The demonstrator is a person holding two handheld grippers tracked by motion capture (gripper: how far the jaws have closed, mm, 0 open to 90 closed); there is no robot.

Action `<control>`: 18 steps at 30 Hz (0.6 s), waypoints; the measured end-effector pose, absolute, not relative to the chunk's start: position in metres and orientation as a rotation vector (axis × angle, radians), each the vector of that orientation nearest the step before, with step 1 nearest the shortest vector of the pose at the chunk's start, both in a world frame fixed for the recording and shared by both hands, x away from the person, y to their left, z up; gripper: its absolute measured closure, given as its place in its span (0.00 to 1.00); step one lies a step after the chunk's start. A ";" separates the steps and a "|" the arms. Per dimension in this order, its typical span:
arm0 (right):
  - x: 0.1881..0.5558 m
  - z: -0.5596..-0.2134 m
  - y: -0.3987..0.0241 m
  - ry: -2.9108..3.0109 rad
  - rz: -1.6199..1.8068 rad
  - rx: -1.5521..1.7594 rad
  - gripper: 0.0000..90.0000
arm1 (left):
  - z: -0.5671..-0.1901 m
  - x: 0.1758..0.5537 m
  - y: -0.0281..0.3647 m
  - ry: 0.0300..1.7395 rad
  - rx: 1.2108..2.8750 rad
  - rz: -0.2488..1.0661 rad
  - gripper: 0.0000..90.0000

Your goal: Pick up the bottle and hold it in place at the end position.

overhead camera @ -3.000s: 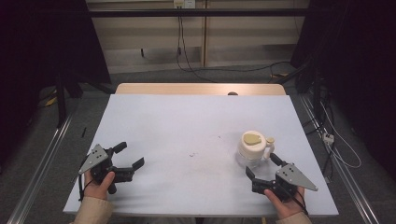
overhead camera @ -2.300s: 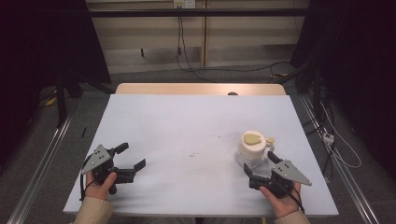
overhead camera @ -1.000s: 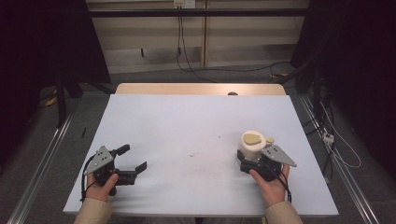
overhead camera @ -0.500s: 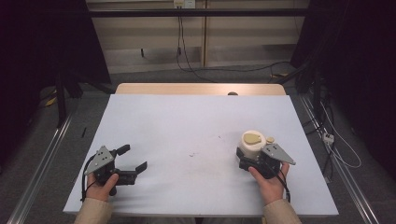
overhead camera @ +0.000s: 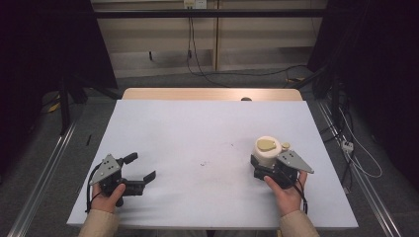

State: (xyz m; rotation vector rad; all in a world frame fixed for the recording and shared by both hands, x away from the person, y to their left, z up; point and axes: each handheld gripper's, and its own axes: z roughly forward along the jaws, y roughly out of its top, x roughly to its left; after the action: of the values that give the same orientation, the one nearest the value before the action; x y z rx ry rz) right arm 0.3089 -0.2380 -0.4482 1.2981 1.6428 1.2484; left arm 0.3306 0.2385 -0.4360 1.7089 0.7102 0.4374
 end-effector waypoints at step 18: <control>0.325 -0.438 -0.217 1.697 1.319 1.238 0.07 | -0.436 0.331 0.239 0.707 1.705 0.438 0.04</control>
State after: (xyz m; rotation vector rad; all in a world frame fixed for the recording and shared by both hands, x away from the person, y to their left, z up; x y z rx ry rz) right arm 0.3254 -0.2174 -0.4381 1.2381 1.6972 1.3191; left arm 0.3306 0.2387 -0.4357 1.7047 0.7071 0.4380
